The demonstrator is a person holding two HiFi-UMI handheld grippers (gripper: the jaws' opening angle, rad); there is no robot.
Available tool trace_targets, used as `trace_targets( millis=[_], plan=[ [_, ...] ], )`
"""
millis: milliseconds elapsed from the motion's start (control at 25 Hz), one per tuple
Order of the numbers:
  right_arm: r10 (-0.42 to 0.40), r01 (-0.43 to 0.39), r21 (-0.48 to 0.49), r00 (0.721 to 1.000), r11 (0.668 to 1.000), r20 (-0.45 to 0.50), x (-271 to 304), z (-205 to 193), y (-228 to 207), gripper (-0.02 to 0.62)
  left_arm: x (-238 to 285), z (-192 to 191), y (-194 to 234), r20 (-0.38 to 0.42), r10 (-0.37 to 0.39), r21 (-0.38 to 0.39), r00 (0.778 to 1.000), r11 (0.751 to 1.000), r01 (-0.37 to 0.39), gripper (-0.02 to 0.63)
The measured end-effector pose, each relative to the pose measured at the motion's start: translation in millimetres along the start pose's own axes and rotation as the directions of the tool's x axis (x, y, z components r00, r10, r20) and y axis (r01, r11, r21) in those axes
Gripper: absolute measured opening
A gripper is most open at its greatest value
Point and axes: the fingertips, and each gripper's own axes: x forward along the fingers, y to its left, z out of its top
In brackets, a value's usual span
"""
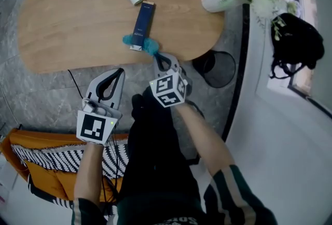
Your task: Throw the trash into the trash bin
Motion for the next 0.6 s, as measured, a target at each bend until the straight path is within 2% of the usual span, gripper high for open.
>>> trace_targets(
  millis=[400,600],
  plan=[
    [-0.011,0.006,0.029,0.989,1.000,0.147,-67.8,18.0,-26.3,0.003,19.2,9.8,-10.3,0.012,-0.031,0.013,0.999,0.999,0.030,0.000],
    [-0.039,0.033,0.041,0.985,0.999,0.168,-104.5,14.3,-46.9,0.003,32.8,13.4,-25.4,0.002,-0.064,0.030,0.998,0.997,0.064,0.000]
  ],
)
